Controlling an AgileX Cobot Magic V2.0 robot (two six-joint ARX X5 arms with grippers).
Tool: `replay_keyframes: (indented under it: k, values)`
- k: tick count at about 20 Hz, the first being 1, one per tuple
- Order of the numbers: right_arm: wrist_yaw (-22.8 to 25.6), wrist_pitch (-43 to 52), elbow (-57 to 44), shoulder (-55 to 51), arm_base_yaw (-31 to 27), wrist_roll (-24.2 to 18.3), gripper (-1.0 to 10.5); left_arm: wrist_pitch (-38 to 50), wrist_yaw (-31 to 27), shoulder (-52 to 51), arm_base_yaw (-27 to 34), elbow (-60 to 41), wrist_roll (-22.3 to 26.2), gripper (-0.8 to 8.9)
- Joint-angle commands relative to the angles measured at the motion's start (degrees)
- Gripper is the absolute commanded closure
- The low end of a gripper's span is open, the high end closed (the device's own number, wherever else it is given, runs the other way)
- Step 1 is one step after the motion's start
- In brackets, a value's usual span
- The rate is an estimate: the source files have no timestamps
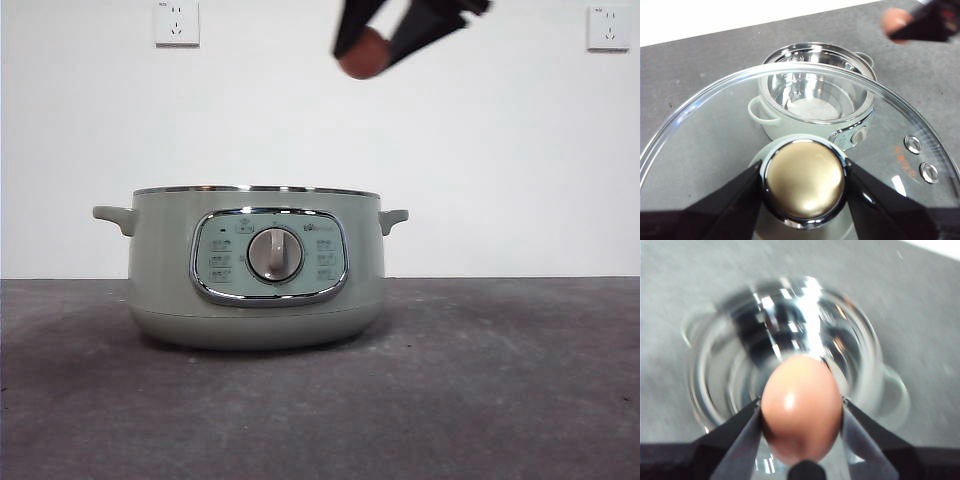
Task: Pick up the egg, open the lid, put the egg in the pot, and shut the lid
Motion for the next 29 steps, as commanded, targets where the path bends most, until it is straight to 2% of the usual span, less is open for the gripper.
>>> replay_keyframes:
  k: [1,6,9,20,27,29]
  values:
    - [-0.1,-1.8,7.6,8.0,1.2,-0.3,9.6,1.9,0.6,-0.5,0.2,0.4,-0.3,8.22]
    - [0.0,-8.0,25.4,25.3,1.9,-2.7,9.6,1.1,0.6,-0.5,0.2,0.4,-0.3,8.21]
    - [0.0,-10.5,31.0,32.6,2.0,-3.7,9.6,0.2,0.6,-0.5,0.2,0.4,-0.2,8.22]
    - [0.2,-12.6,31.7,42.3,3.5,-5.5,9.6,0.1,0.6,-0.5,0.2,0.4,0.4,8.22]
    - [0.5,-14.7,31.7,43.3,4.5,-5.6,9.6,-0.9,0.6,-0.5,0.2,0.4,0.7,8.22]
    - [0.4,-14.7,31.7,43.3,4.5,-5.6,9.0,-1.1,0.5,-0.5,0.2,0.4,0.9,8.22]
